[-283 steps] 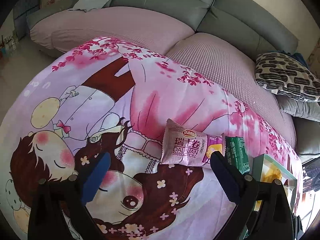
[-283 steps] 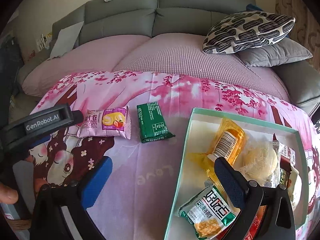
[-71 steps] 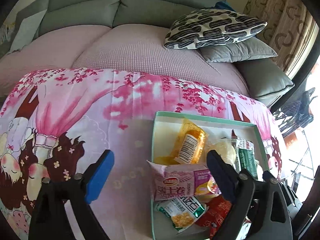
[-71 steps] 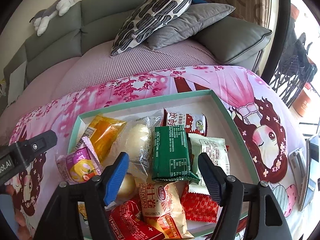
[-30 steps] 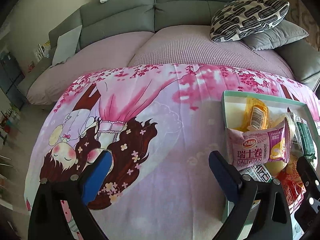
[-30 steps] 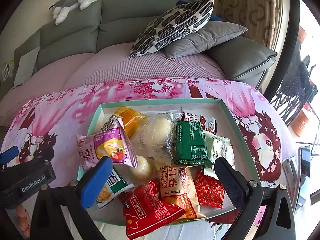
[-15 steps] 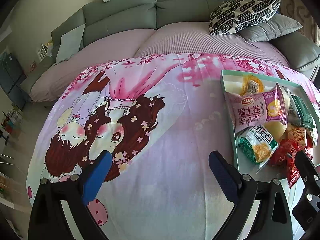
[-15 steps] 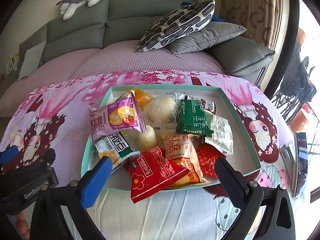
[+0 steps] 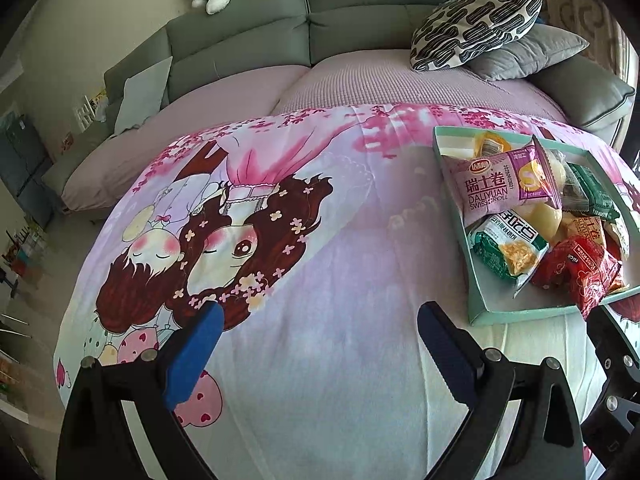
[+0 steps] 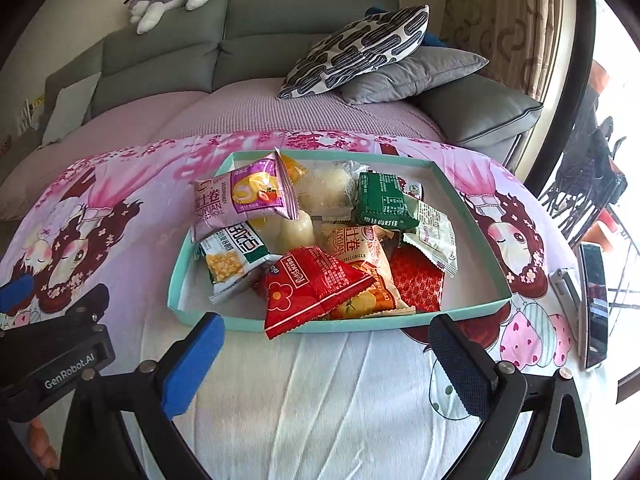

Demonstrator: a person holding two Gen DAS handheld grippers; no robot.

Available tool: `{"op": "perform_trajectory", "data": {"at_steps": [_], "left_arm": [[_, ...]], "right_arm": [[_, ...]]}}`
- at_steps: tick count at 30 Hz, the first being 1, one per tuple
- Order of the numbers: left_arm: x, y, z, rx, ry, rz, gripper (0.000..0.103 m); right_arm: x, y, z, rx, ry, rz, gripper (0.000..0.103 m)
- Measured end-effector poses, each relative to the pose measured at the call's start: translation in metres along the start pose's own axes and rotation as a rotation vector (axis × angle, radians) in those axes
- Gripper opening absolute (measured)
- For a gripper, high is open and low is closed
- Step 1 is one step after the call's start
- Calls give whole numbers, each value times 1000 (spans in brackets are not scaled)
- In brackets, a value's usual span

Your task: Organize snacks

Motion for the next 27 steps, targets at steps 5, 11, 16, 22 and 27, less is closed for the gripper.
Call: {"op": "perform_trajectory", "data": {"at_steps": [5, 11, 16, 22, 27], "left_arm": [[1, 3, 6, -30, 0, 0, 98], [2, 6, 10, -59, 18, -1, 98], [3, 9, 11, -76, 26, 7, 98], [5, 12, 11, -84, 36, 19, 98], [0, 10, 12, -94, 40, -3, 98]], "right_arm": [[-7, -1, -3, 19, 0, -33, 103], [-6, 0, -7, 45, 3, -33, 103], [-1, 3, -10, 58, 4, -13, 103], [-2, 3, -12, 71, 6, -20, 103], [-4, 3, -13, 77, 11, -25, 103]]}}
Point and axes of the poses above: each gripper's, at about its wrist camera, not at the fingertips, and x roughly the way its jaws point, z to its left, y to its underside, the point moved 9 cm from there along x, roughly the way its jaws point, and after that the axes turned 2 degrees about -y, right-handed, at the moved point
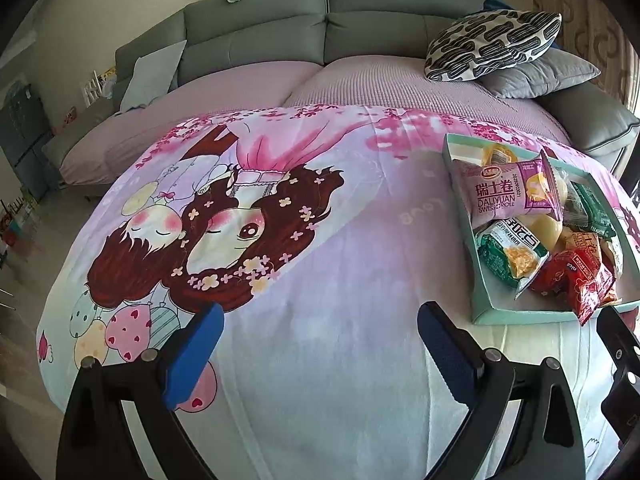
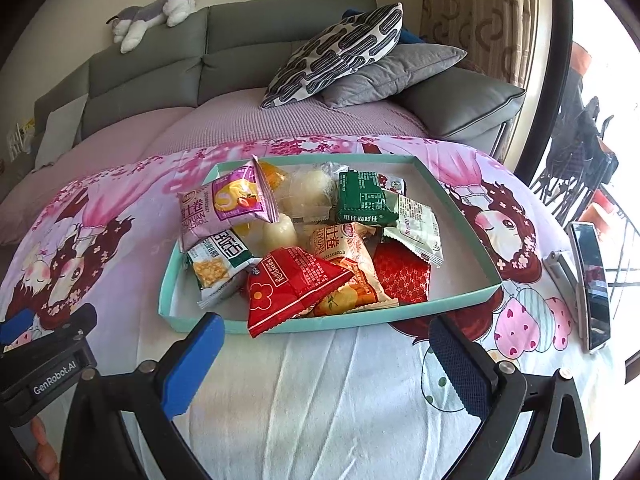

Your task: Organize snacks

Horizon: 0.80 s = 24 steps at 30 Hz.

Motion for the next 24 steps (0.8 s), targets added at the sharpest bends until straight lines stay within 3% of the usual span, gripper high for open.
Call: {"op": "perform_trajectory", "data": {"at_steps": [24], "left_arm": [[-12, -2, 3, -7, -20, -47, 98]], "right_arm": [[-6, -2, -11, 57, 5, -23, 103]]}}
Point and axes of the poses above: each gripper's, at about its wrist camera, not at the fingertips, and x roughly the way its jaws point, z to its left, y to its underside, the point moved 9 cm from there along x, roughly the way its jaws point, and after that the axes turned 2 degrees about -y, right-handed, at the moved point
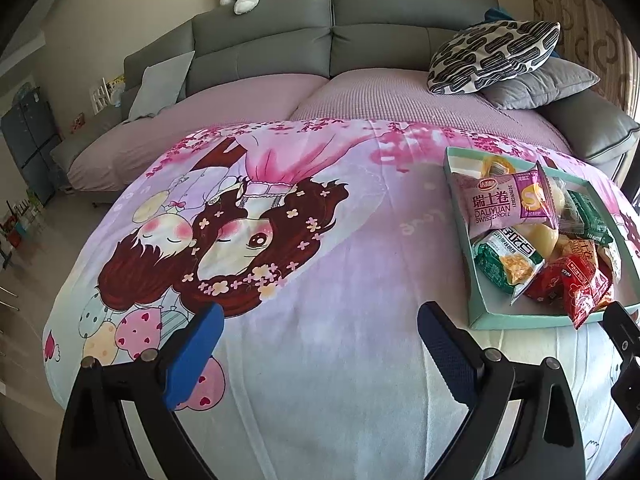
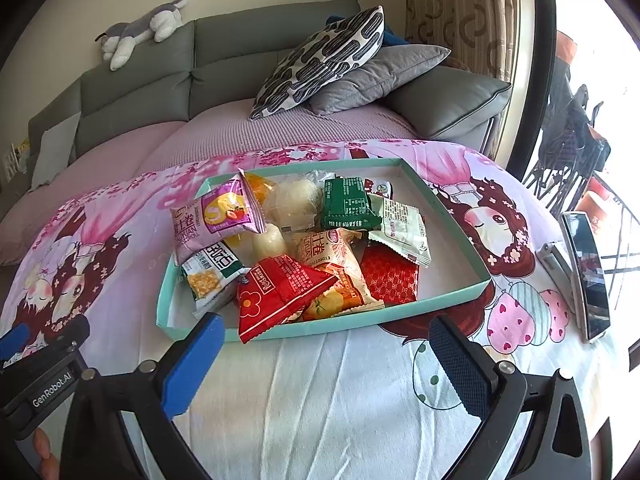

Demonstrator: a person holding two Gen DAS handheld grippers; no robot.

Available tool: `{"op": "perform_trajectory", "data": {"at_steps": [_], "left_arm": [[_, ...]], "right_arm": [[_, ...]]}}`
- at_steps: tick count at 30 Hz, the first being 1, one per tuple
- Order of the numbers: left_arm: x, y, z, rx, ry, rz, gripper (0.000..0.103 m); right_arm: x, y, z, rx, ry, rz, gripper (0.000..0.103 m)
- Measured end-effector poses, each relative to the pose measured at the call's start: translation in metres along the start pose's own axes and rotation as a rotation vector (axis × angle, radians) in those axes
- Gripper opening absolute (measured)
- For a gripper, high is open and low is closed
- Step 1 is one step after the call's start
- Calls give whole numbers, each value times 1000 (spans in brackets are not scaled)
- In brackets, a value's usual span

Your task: Organize snacks

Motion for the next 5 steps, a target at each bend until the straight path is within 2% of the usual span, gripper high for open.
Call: {"op": "perform_trajectory", "data": {"at_steps": [5], "left_arm": [[-1, 0, -1, -3, 2, 0, 98]], "right_arm": [[0, 1, -1, 3, 3, 4, 103]]}}
Point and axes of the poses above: each gripper's, at about its wrist camera, not at the fingertips, and x roughly the way its jaws point, z to its left, y to its underside, the point moved 9 cm from there along x, roughly the way its jaws point, and after that the axes turned 2 degrees about -y, right-handed, at the moved point
